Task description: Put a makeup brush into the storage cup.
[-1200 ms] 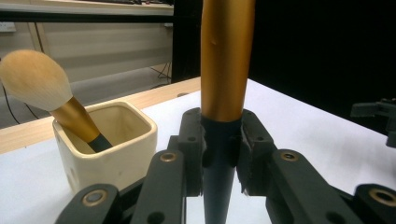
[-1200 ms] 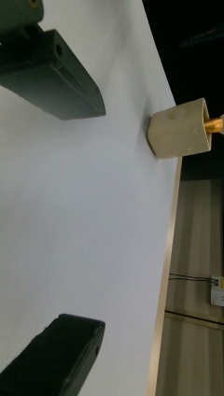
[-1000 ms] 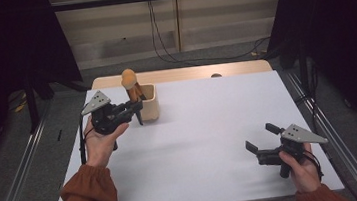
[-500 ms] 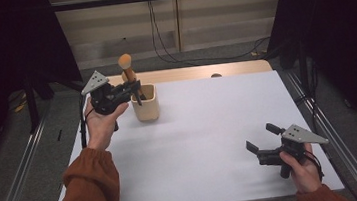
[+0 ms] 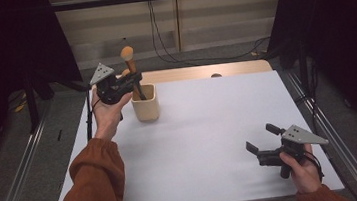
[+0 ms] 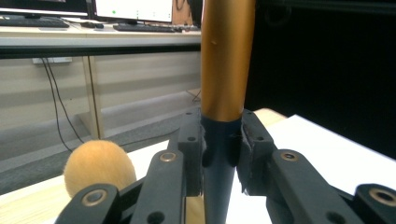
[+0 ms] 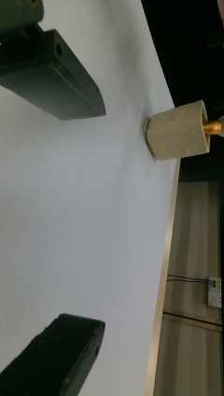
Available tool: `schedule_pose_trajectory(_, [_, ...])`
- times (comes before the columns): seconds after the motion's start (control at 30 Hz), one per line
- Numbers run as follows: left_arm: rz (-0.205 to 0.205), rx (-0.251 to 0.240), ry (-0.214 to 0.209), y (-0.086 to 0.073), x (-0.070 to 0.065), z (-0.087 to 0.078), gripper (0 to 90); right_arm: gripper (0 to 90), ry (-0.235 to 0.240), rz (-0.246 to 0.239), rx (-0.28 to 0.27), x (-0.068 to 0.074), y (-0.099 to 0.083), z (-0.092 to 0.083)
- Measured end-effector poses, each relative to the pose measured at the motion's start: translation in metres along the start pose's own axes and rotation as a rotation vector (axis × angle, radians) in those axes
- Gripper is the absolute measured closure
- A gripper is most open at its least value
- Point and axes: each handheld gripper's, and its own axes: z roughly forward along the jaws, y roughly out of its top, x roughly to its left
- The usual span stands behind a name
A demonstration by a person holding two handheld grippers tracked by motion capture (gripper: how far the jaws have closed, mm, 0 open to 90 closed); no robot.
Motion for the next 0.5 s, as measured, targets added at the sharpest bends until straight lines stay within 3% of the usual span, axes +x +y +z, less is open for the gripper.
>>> schedule_pose_trajectory(0.13, [-0.022,-0.005,0.008,-0.004,0.004,0.005,74.3,0.0,-0.001,0.001,0.002,-0.001,-0.001,0.0])
schedule_pose_trajectory(0.27, [-0.001,0.004,0.013,-0.009,0.002,0.006,74.2,0.0,-0.001,-0.001,0.006,-0.001,-0.001,-0.001])
schedule_pose_trajectory(0.5, [-0.008,0.02,0.004,-0.02,0.004,0.01,74.2,0.0,0.0,0.005,0.006,0.0,-0.002,-0.001])
